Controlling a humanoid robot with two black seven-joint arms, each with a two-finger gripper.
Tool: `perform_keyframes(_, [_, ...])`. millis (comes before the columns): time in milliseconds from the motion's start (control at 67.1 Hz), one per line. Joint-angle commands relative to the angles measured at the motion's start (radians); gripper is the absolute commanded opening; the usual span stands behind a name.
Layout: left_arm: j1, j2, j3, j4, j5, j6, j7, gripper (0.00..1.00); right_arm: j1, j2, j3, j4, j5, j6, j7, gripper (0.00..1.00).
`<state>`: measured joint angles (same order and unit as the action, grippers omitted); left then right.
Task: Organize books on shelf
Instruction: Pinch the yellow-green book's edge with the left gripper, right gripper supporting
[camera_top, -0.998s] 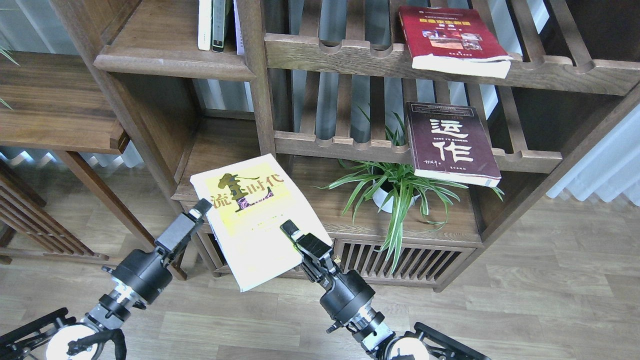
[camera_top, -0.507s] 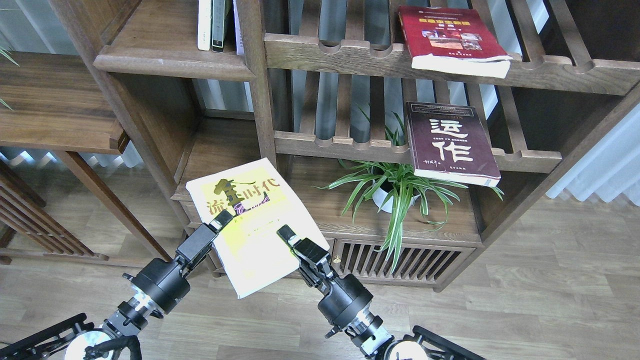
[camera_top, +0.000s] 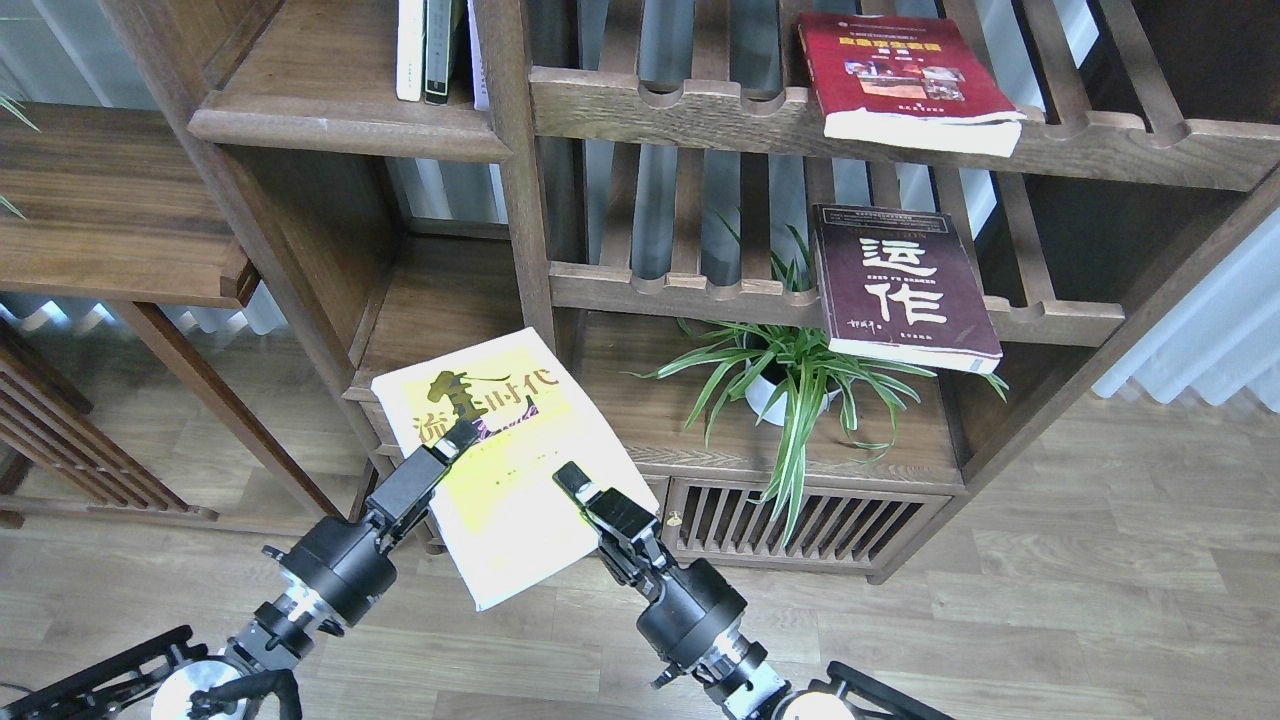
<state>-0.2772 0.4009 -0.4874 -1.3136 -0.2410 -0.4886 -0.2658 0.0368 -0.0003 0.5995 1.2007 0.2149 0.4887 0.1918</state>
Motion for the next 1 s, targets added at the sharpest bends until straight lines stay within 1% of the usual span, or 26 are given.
perform_keyframes(0, [0.000, 0.001, 0.004, 0.001, 0.002, 0.000, 0.000, 0.67, -0.005, 0.000, 0.000, -0.001, 0.000, 0.000, -0.002, 0.06])
perform_keyframes(30, [-0.002, 0.001, 0.004, 0.001, 0.002, 0.000, 0.000, 0.64, -0.006, 0.000, 0.000, -0.001, 0.000, 0.000, -0.002, 0.06])
perform_keyframes(45, [-0.004, 0.001, 0.004, 0.001, 0.002, 0.000, 0.000, 0.61, -0.008, 0.000, 0.000, -0.001, 0.000, 0.000, -0.002, 0.06])
perform_keyframes(89, [-0.004, 0.001, 0.003, 0.001, 0.002, 0.000, 0.000, 0.55, -0.008, 0.000, 0.000, -0.001, 0.000, 0.000, -0.002, 0.06])
perform_keyframes(194, [-0.008, 0.000, 0.003, 0.001, 0.002, 0.000, 0.000, 0.43, -0.009, 0.000, 0.000, -0.001, 0.000, 0.000, -0.002, 0.06])
perform_keyframes(283, [-0.008, 0.000, 0.004, 0.001, 0.002, 0.000, 0.000, 0.28, -0.009, 0.000, 0.000, -0.001, 0.000, 0.000, -0.002, 0.06])
perform_keyframes(298, [-0.008, 0.000, 0.004, 0.001, 0.002, 0.000, 0.000, 0.24, -0.009, 0.000, 0.000, -0.001, 0.000, 0.000, -0.002, 0.06])
perform_keyframes(328, [-0.008, 0.000, 0.004, 0.001, 0.002, 0.000, 0.000, 0.21, -0.009, 0.000, 0.000, -0.001, 0.000, 0.000, -0.002, 0.06])
perform_keyframes(343, [-0.008, 0.000, 0.006, 0.001, 0.002, 0.000, 0.000, 0.17, -0.009, 0.000, 0.000, -0.001, 0.000, 0.000, -0.002, 0.06])
perform_keyframes(387, [-0.007, 0.000, 0.006, 0.001, 0.000, 0.000, 0.000, 0.13, -0.009, 0.000, 0.000, -0.001, 0.000, 0.000, -0.002, 0.06])
perform_keyframes(402, [-0.008, 0.000, 0.010, -0.001, 0.002, 0.000, 0.000, 0.07, -0.011, 0.000, 0.000, -0.001, 0.000, 0.000, -0.002, 0.06])
perform_keyframes(611, [-0.010, 0.000, 0.012, 0.001, 0.005, 0.000, 0.002, 0.05, -0.015, 0.000, 0.000, -0.001, 0.000, 0.000, -0.002, 0.06])
perform_keyframes(715, [-0.008, 0.001, 0.010, 0.001, 0.006, 0.000, 0.002, 0.05, -0.015, 0.000, 0.000, -0.001, 0.000, 0.000, 0.000, 0.09])
perform_keyframes(790, [-0.007, 0.004, 0.009, 0.001, 0.006, 0.000, 0.002, 0.05, -0.015, 0.000, 0.000, -0.001, 0.000, 0.000, 0.001, 0.17])
perform_keyframes(804, [-0.005, 0.004, 0.007, 0.001, 0.006, 0.000, 0.002, 0.05, -0.015, 0.000, -0.001, -0.001, 0.000, 0.000, 0.001, 0.22])
perform_keyframes(834, [-0.004, 0.006, 0.006, 0.001, 0.006, 0.000, 0.002, 0.05, -0.015, 0.000, -0.001, -0.001, 0.000, 0.000, 0.001, 0.26])
perform_keyframes(849, [-0.004, 0.006, 0.006, 0.001, 0.006, 0.000, 0.002, 0.05, -0.015, 0.000, -0.001, -0.001, 0.000, 0.000, 0.001, 0.33])
perform_keyframes(864, [-0.002, 0.006, 0.006, 0.001, 0.006, 0.000, 0.002, 0.05, -0.015, 0.000, -0.001, -0.001, 0.000, 0.000, 0.001, 0.36])
perform_keyframes(879, [0.000, 0.006, 0.004, 0.001, 0.006, 0.000, 0.002, 0.05, -0.015, 0.000, -0.001, -0.001, -0.002, 0.000, 0.001, 0.42])
perform_keyframes(909, [0.000, 0.006, 0.004, 0.001, 0.006, 0.000, 0.002, 0.05, -0.015, 0.000, -0.001, -0.001, -0.002, 0.000, 0.001, 0.47])
perform_keyframes(939, [0.001, 0.007, 0.004, 0.002, 0.006, 0.000, 0.002, 0.06, -0.014, 0.000, 0.000, -0.001, -0.002, 0.000, 0.001, 0.55])
perform_keyframes(968, [0.001, 0.006, 0.004, 0.002, 0.006, 0.000, 0.002, 0.06, -0.015, 0.000, 0.002, -0.001, -0.002, 0.000, 0.001, 0.60])
perform_keyframes(983, [0.001, 0.006, 0.004, 0.002, 0.006, 0.000, 0.002, 0.06, -0.014, 0.000, 0.005, -0.001, -0.002, 0.000, 0.001, 0.65])
